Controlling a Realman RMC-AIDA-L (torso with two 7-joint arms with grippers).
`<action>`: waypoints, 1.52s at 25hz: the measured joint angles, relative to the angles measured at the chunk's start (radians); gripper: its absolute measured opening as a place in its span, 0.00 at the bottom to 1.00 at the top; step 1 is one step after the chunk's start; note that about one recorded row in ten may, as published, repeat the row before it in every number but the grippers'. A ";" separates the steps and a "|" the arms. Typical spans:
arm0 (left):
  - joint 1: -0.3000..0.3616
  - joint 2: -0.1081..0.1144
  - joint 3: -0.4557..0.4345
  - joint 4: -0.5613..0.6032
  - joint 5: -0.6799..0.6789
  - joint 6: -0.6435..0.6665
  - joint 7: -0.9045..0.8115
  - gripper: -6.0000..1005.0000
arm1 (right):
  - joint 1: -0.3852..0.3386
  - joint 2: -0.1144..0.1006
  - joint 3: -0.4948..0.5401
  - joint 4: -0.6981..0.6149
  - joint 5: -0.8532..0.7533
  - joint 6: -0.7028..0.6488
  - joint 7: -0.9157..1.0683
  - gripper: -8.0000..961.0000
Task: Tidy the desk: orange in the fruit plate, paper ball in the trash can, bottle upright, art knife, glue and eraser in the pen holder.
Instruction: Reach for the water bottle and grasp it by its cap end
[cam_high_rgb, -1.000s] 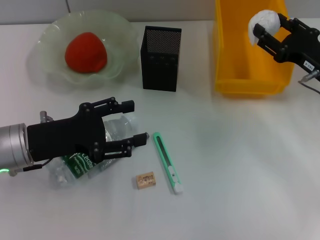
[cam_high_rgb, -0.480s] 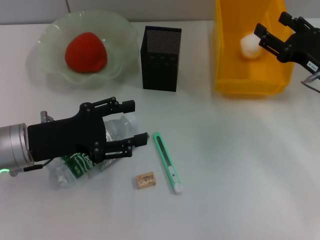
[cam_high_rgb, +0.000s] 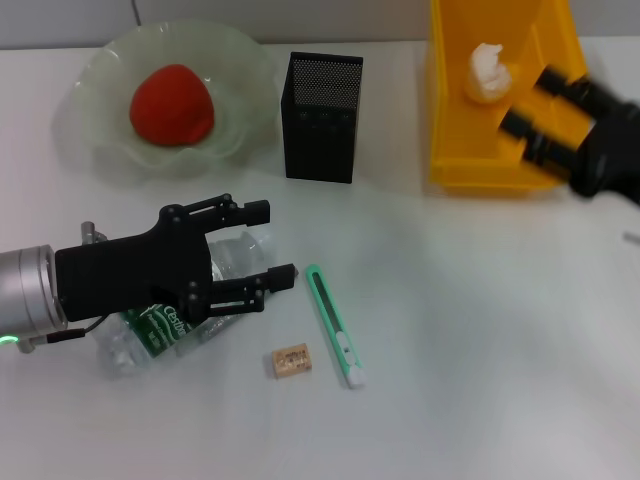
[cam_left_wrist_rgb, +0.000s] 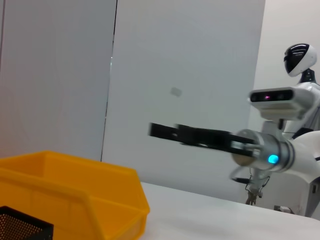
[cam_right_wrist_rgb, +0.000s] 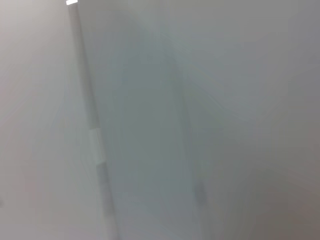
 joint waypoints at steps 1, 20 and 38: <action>-0.001 0.000 0.000 0.001 0.000 -0.001 -0.003 0.79 | 0.000 -0.006 0.000 -0.002 -0.045 -0.023 0.009 0.79; -0.023 0.013 -0.010 0.043 0.006 -0.033 -0.095 0.79 | 0.027 -0.003 -0.049 -0.049 -0.453 0.030 0.012 0.79; -0.188 -0.032 0.006 0.475 0.536 -0.146 -0.869 0.79 | 0.026 -0.001 -0.049 -0.066 -0.449 0.047 -0.037 0.79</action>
